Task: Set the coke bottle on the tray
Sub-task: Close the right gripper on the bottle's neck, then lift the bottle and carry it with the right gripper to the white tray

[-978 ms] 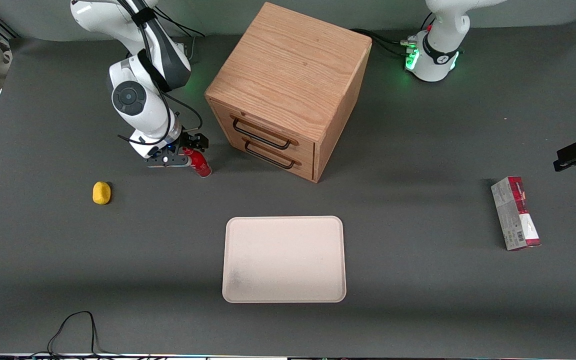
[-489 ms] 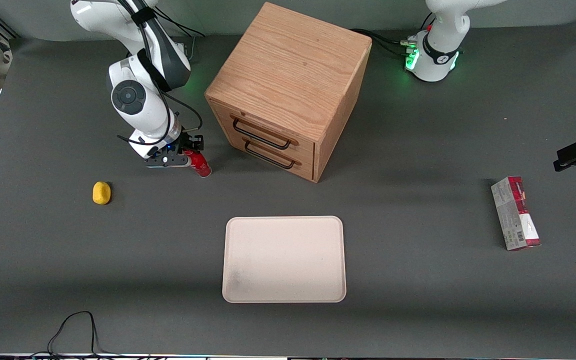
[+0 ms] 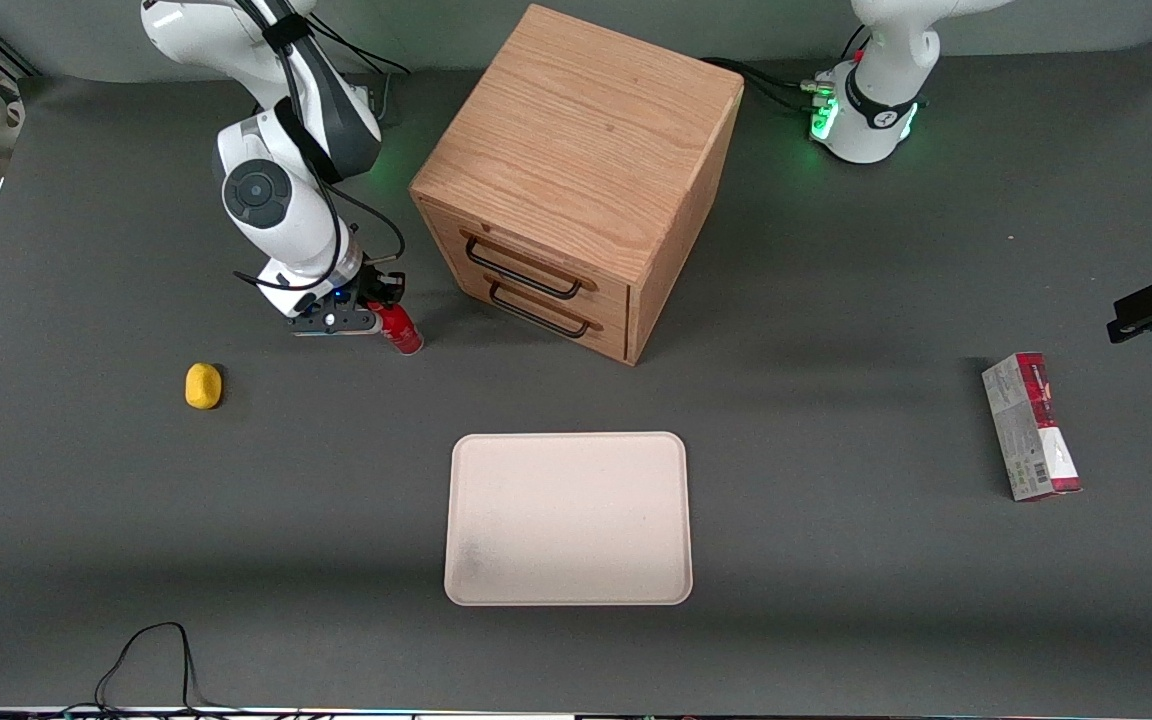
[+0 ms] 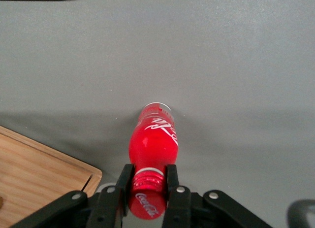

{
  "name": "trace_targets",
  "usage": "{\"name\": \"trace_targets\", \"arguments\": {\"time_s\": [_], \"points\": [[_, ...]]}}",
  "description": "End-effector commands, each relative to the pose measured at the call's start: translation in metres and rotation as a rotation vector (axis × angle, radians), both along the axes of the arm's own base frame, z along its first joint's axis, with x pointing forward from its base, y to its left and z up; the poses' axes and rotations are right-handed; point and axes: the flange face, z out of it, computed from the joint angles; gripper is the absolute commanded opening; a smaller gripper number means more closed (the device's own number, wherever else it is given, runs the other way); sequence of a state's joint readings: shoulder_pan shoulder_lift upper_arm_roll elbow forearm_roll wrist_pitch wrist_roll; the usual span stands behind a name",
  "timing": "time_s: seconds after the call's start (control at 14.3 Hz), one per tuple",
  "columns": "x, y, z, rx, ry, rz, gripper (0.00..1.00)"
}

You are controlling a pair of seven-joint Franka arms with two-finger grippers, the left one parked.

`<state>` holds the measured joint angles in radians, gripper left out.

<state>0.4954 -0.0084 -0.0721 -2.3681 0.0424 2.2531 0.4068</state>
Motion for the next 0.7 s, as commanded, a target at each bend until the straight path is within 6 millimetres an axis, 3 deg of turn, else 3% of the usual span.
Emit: {"name": "trace_targets", "arguments": {"time_s": [0.0,0.14,0.35,0.63], "points": [[0.007,0.000,0.025,0.006,-0.025,0.009,0.00],[0.015,-0.001,0.044,0.006,-0.019,0.003,0.00],[0.028,-0.002,0.090,-0.001,0.008,0.000,0.00],[0.030,-0.010,0.149,0.013,-0.001,-0.005,0.00]]}}
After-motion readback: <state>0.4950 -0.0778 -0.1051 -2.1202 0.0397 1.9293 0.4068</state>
